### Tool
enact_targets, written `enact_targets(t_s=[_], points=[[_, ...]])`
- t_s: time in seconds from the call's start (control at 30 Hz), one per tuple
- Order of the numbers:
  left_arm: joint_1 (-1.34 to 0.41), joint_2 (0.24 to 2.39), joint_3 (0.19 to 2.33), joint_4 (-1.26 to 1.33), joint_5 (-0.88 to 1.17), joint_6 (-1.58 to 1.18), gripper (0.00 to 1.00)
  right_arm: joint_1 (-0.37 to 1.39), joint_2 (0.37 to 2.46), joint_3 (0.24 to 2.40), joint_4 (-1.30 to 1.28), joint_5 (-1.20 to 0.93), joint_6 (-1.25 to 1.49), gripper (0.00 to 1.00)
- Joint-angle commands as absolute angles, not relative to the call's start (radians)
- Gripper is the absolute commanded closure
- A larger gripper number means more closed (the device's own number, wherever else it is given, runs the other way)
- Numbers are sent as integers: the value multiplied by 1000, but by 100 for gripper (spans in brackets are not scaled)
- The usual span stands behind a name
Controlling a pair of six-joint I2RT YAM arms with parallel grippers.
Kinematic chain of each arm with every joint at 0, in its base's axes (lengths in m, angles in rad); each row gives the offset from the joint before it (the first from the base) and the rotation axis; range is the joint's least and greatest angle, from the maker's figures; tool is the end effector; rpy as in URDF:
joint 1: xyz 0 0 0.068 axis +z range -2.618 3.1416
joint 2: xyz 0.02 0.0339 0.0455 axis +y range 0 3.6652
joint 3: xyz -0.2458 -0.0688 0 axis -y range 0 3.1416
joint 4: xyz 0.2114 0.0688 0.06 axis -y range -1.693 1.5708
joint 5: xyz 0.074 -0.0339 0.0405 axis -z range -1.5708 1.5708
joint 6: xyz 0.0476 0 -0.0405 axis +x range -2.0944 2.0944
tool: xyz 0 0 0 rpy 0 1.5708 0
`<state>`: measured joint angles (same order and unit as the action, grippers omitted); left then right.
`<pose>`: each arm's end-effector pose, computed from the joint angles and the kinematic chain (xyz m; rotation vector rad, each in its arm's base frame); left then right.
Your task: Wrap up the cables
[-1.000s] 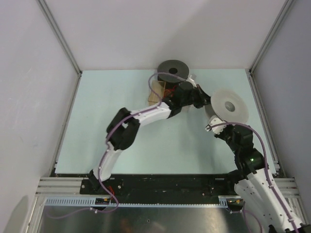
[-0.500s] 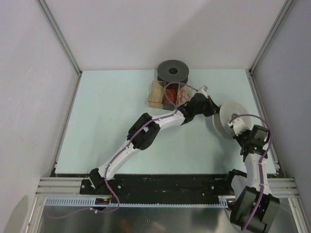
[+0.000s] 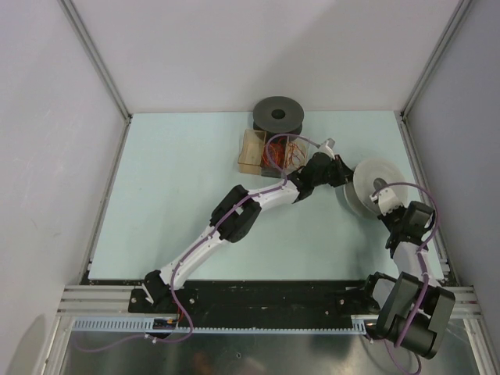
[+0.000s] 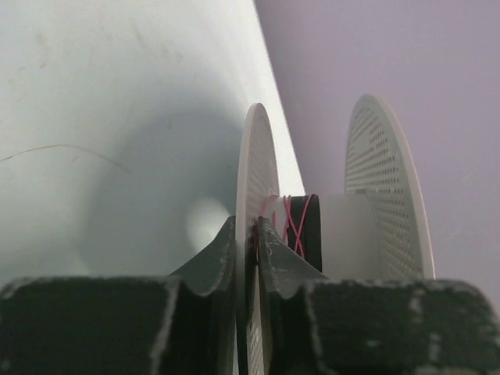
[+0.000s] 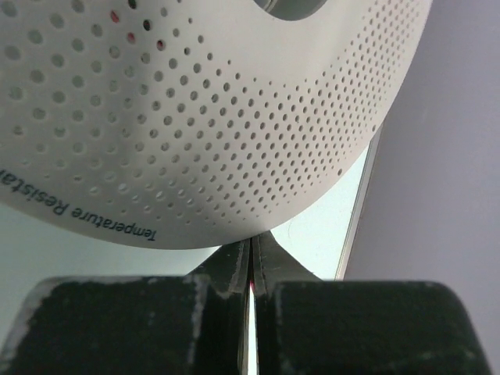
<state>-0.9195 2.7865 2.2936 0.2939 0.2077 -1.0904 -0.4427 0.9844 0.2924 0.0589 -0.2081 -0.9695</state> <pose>0.3458 -0.4698 0.1279 -0.0007 2.0817 -1.5489 0.1689 -0.0692 0.1582 -0.6984 2.1342 -0.5588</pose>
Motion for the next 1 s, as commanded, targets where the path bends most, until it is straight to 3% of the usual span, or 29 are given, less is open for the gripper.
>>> enact_targets(t_s=[0.0,0.3,0.97], points=[[-983,2799,2274,272,304,-1117,79,-401,1005,282,268,-383,-920,100],[-949,2646,2097,264,243,-1125,51,-362,1076,280,403,-329,-841,100],[-934,2467,1858,267,338,-1148,30,-268,1444,391,663,-234,-821,98]])
